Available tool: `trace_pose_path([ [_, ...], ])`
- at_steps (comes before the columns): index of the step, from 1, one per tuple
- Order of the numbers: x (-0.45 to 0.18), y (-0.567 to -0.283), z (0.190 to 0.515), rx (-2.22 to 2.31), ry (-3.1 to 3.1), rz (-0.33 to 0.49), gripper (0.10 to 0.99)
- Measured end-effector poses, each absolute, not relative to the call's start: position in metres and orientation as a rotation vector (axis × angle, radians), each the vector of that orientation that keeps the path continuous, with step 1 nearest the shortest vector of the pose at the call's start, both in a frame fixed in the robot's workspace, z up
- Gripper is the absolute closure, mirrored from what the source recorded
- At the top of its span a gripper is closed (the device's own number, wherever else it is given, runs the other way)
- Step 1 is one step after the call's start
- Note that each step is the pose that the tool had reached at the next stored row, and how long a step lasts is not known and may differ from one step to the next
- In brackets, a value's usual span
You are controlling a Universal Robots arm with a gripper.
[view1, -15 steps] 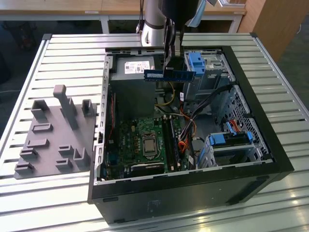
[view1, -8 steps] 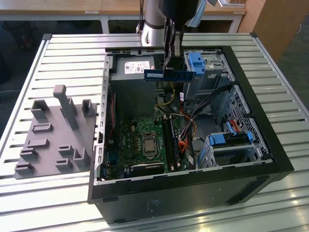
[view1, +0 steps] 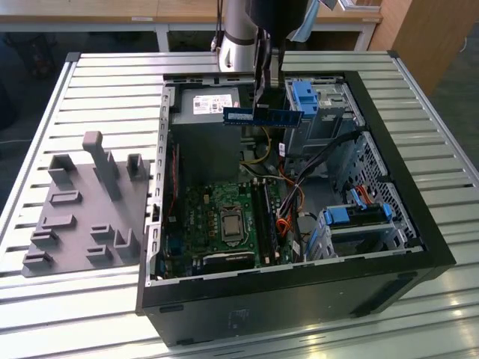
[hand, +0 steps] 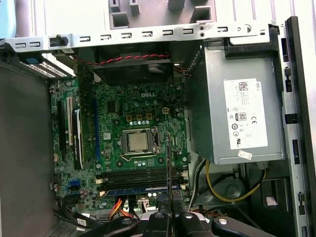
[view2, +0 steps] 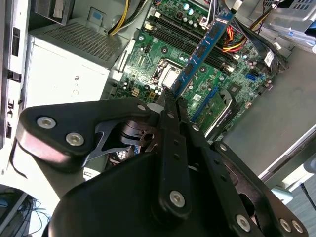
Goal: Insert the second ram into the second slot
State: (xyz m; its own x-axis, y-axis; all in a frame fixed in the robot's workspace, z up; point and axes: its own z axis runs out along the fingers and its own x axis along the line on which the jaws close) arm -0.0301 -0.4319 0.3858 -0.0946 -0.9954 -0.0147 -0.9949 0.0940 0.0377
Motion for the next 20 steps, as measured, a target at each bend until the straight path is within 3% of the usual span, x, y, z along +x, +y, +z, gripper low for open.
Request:
trace_pose_path([
  [20,-0.03,-0.4319,0.3858,2.078,-2.337,-0.059,0.949],
])
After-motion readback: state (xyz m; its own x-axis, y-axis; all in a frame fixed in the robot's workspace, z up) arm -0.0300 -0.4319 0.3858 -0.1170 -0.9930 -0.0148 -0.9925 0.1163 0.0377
